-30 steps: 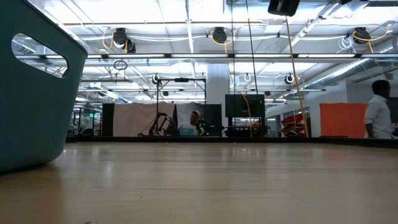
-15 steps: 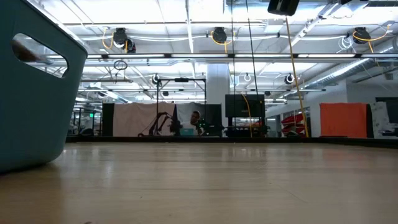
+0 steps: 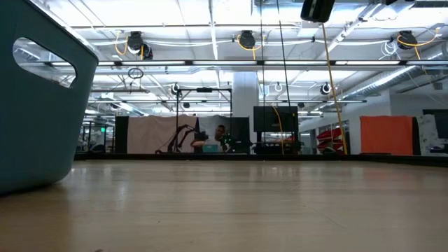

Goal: Sort popcorn bags into baskets
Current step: Put the popcorn sachet into the bin

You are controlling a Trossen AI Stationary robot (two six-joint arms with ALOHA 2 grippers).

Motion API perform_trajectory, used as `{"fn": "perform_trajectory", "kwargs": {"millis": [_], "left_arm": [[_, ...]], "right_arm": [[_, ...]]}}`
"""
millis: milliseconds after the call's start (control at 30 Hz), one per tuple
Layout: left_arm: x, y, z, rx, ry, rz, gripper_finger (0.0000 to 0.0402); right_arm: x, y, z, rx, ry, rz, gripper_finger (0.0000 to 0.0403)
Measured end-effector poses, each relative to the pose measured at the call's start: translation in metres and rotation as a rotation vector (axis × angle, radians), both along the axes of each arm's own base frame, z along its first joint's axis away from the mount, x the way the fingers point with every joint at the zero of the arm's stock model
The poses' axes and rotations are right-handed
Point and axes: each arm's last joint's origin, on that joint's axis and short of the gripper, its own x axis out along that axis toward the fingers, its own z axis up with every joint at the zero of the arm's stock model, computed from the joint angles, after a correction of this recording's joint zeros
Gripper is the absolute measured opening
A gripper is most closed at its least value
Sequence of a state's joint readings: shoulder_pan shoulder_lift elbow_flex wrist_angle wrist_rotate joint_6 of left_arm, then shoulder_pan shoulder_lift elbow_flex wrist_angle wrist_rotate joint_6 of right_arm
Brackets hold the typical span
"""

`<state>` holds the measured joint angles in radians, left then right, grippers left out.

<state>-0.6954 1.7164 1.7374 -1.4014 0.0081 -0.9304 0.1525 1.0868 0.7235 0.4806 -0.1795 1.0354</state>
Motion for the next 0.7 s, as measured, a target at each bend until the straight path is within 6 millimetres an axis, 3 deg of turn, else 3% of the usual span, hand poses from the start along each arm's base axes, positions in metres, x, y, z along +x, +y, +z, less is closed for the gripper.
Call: {"fn": "perform_trajectory", "kwargs": {"millis": [267, 700], "left_arm": [[0.023, 0.045, 0.004, 0.029, 0.012, 0.099, 0.01], [0.007, 0.129, 0.046, 0.105, -0.145, 0.007, 0.0097]], "right_arm": [[-0.001, 0.005, 0.0, 0.001, 0.0, -0.027, 0.0141], [-0.007, 0.03, -0.007, -0.049, 0.058, -0.114, 0.0141]]}}
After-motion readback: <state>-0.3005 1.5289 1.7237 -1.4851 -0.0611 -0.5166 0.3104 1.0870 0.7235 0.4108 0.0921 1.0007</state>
